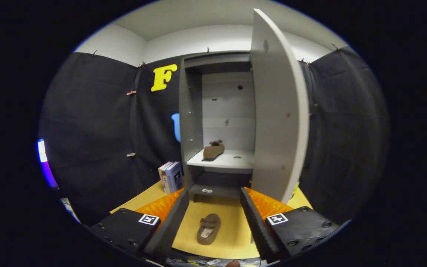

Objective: Open the shoe cabinet door, grab the shoes and put them into the shoe cabinet, then close the shoe cabinet door.

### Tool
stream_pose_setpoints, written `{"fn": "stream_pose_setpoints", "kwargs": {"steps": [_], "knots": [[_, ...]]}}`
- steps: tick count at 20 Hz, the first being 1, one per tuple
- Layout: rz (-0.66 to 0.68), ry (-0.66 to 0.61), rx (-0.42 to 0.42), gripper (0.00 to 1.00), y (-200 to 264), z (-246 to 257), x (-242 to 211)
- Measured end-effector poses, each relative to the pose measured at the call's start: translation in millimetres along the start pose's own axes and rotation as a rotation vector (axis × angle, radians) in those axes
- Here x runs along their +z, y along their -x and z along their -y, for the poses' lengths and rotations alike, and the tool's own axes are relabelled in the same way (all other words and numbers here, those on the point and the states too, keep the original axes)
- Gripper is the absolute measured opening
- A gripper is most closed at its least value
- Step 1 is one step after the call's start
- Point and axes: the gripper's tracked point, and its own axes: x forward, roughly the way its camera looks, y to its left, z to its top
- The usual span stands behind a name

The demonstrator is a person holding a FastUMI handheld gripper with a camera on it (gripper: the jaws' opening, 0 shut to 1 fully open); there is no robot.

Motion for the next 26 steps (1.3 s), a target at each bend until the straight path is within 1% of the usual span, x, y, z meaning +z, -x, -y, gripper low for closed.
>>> {"fn": "stream_pose_setpoints", "kwargs": {"steps": [2, 4, 7, 11, 13, 15, 17, 19, 23, 25, 26], "knots": [[-0.067, -0.024, 0.029, 0.99, -18.5, -20.1, -31.0], [-0.12, -0.054, 0.038, 1.0, -39.2, -33.7, -62.3], [-0.199, -0.062, 0.013, 0.99, -71.6, -42.4, -113.7], [-0.39, -0.104, -0.017, 0.99, -101.4, -51.1, -202.4], [-0.447, -0.147, -0.03, 0.99, -114.6, -53.3, -236.0], [-0.486, -0.159, -0.042, 0.99, -133.1, -53.6, -262.1], [-0.526, -0.143, -0.069, 0.99, -155.3, -51.0, -287.2], [-0.558, -0.168, -0.088, 0.99, -173.2, -47.5, -310.3], [-0.581, -0.181, -0.128, 0.99, -210.0, -37.1, -344.5], [-0.586, -0.185, -0.155, 0.95, -226.6, -31.1, -359.0], [-0.576, -0.193, -0.162, 0.86, -236.5, -30.0, -362.3]]}}
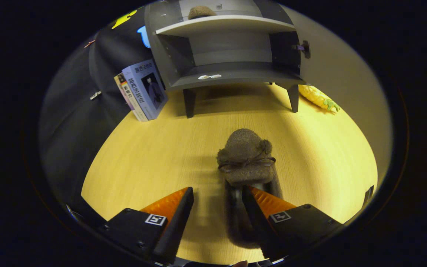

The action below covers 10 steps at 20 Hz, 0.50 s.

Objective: Open the shoe cabinet door, grab the shoes and put them into the shoe cabinet, then close the shoe cabinet door.

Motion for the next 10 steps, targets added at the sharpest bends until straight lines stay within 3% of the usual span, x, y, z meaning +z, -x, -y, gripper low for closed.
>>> {"fn": "stream_pose_setpoints", "kwargs": {"steps": [2, 5, 8, 10], "knots": [[0.026, 0.001, -0.023, 0.85, -21.7, 2.0, 6.6], [0.056, 0.006, -0.081, 0.59, -42.7, 10.1, 16.6], [0.099, -0.002, -0.119, 0.16, -48.8, 18.5, 24.5], [0.113, 0.007, -0.124, 0.14, -43.2, 20.7, 26.1]]}}
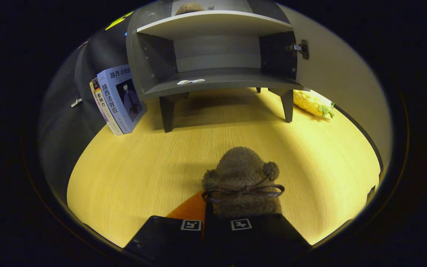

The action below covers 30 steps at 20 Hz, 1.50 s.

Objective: Open the shoe cabinet door, grab the shoes and put them into the shoe cabinet, then close the shoe cabinet door.

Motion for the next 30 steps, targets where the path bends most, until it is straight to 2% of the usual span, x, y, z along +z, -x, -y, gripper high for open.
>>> {"fn": "stream_pose_setpoints", "kwargs": {"steps": [1, 4, 7, 13, 18, 23, 26, 30], "knots": [[0.0, 0.012, -0.001, 0.06, -0.4, 1.2, 1.4], [0.009, 0.022, 0.008, 0.06, 19.4, 5.0, 12.5], [0.037, 0.009, 0.016, 0.06, 52.3, 9.5, 44.4], [0.117, -0.001, 0.063, 0.06, 140.6, 10.8, 143.5], [0.134, 0.003, 0.12, 0.06, 179.4, 0.8, 231.9], [0.214, 0.017, 0.138, 0.07, 175.7, -9.1, 340.1], [0.285, 0.015, 0.109, 0.07, 152.1, -7.2, 408.4], [0.303, 0.028, 0.08, 0.07, 101.0, -5.9, 462.7]]}}
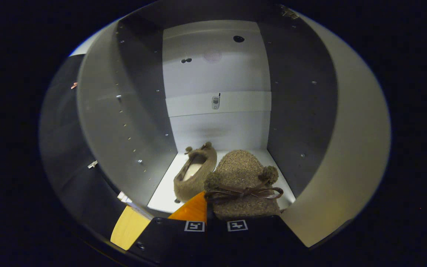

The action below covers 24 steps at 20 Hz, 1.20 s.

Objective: Open the shoe cabinet door, grab the shoes and put them into the shoe cabinet, then close the shoe cabinet door.

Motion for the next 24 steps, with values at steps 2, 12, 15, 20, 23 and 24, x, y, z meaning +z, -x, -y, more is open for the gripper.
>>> {"fn": "stream_pose_setpoints", "kwargs": {"steps": [2, 12, 15, 20, 23, 24], "knots": [[-0.009, 0.012, -0.008, 0.07, -31.4, 3.3, 7.7], [-0.052, 0.054, -0.078, 0.07, -153.4, 34.8, 0.2], [-0.104, 0.073, -0.095, 0.07, -168.9, 40.1, -18.3], [-0.152, 0.056, -0.105, 0.1, -169.0, 40.0, -27.7], [-0.167, 0.079, -0.107, 0.18, -160.6, 38.6, -31.4], [-0.17, 0.083, -0.102, 0.27, -157.2, 37.4, -31.9]]}}
